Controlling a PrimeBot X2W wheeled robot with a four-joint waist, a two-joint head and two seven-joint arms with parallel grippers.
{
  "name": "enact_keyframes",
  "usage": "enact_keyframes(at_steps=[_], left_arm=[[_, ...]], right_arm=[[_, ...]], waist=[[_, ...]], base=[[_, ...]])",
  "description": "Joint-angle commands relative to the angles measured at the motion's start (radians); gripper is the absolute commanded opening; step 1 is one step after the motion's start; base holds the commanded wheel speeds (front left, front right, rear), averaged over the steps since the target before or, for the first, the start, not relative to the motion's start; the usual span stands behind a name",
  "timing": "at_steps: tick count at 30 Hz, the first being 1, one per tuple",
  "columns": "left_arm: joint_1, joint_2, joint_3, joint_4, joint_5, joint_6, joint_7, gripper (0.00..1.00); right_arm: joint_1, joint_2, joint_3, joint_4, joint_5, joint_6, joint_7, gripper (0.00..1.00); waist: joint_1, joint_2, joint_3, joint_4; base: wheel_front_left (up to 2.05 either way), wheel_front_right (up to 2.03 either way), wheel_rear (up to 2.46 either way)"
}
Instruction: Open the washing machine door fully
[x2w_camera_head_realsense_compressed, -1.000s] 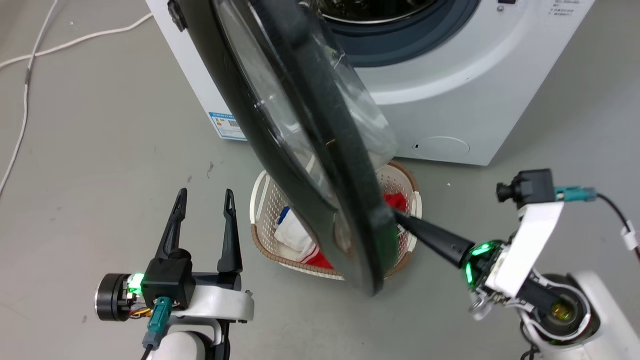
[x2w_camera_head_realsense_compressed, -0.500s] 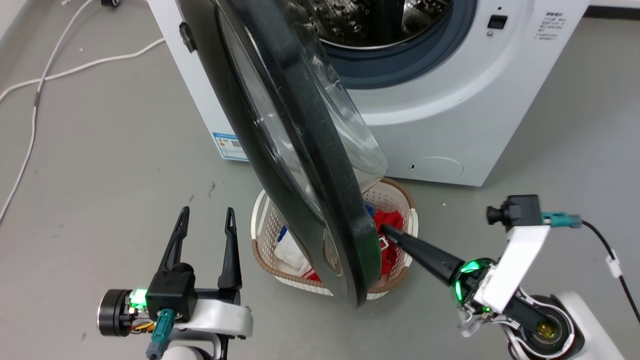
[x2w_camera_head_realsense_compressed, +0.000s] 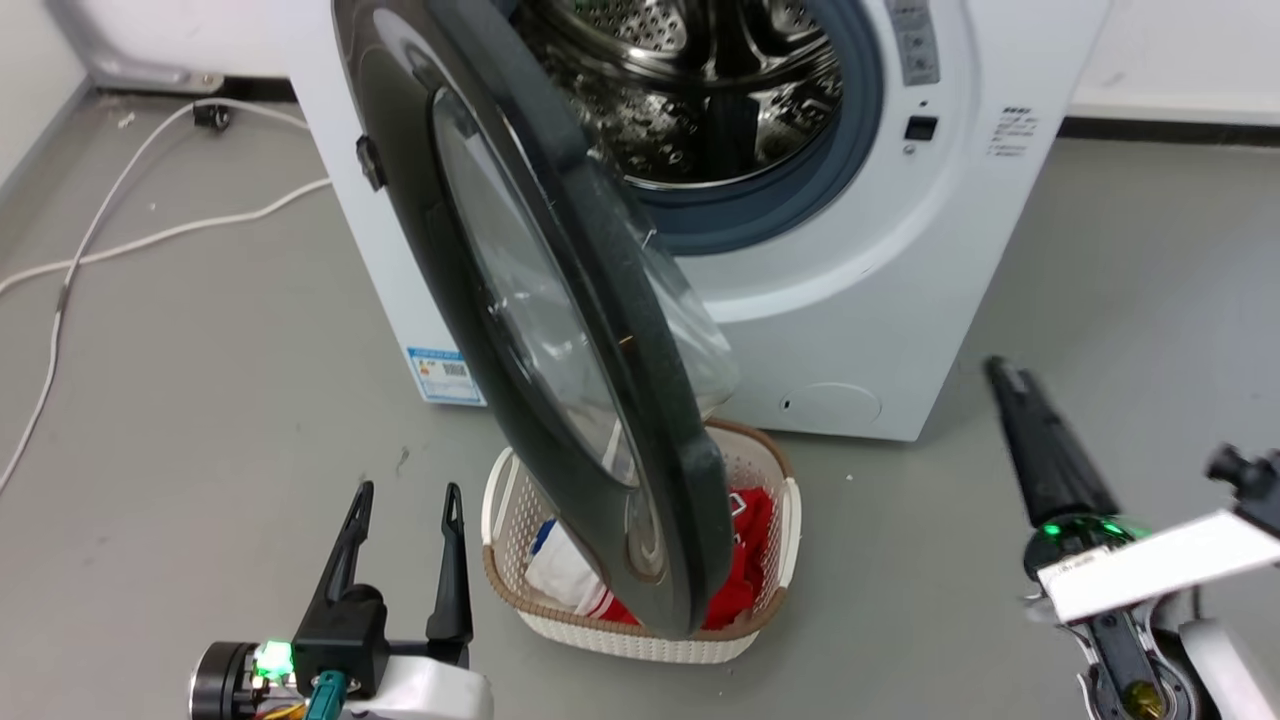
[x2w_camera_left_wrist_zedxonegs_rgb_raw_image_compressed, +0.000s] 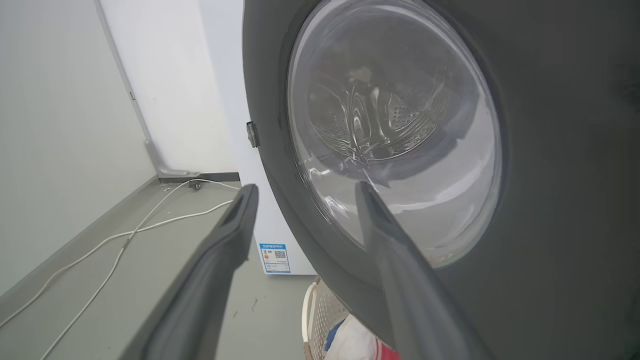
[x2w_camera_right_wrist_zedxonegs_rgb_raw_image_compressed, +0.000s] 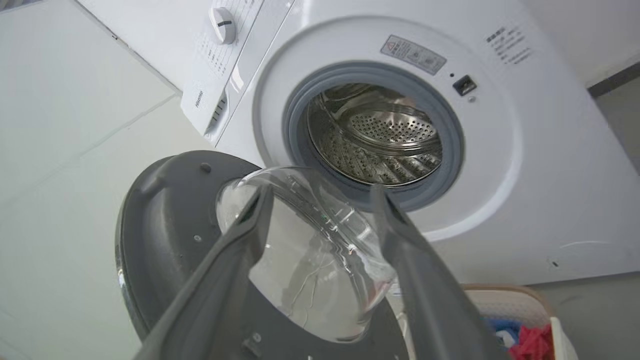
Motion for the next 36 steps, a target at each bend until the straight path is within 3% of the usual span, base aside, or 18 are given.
enact_keyframes(at_steps=[1, 6, 11, 17, 24, 36], left_arm=[[0.018, 0.006, 0.005, 0.001, 0.008, 0.000, -0.002, 1.00], [0.034, 0.010, 0.007, -0.003, 0.008, 0.002, -0.002, 1.00], [0.042, 0.012, 0.010, -0.008, 0.011, 0.005, -0.002, 1.00], [0.048, 0.013, 0.009, -0.014, 0.014, 0.007, -0.002, 1.00], [0.051, 0.014, 0.006, -0.017, 0.015, 0.008, -0.002, 1.00], [0.055, 0.016, 0.004, -0.016, 0.012, 0.008, -0.002, 1.00]], right_arm=[[0.017, -0.024, 0.006, 0.029, -0.085, 0.003, -0.103, 1.00], [0.018, -0.016, -0.059, 0.071, -0.248, 0.003, -0.171, 1.00], [0.062, 0.079, -0.231, -0.015, -0.571, 0.002, -0.172, 1.00], [0.175, 0.182, -0.342, -0.073, -0.887, 0.002, -0.173, 1.00], [0.257, 0.217, -0.356, -0.069, -0.997, 0.002, -0.173, 1.00], [0.345, 0.233, -0.333, -0.071, -1.024, 0.001, -0.173, 1.00]], waist=[[0.0001, 0.0000, -0.026, -0.016], [0.0001, 0.0000, -0.042, -0.029], [0.0001, 0.0000, -0.049, -0.038], [0.0001, 0.0000, -0.058, -0.037], [0.0001, 0.0000, -0.058, -0.034], [0.0001, 0.0000, -0.061, -0.032]], base=[[0.00, 0.00, 0.00], [0.00, 0.00, 0.00], [0.00, 0.00, 0.00], [0.00, 0.00, 0.00], [0.00, 0.00, 0.00], [0.00, 0.00, 0.00]])
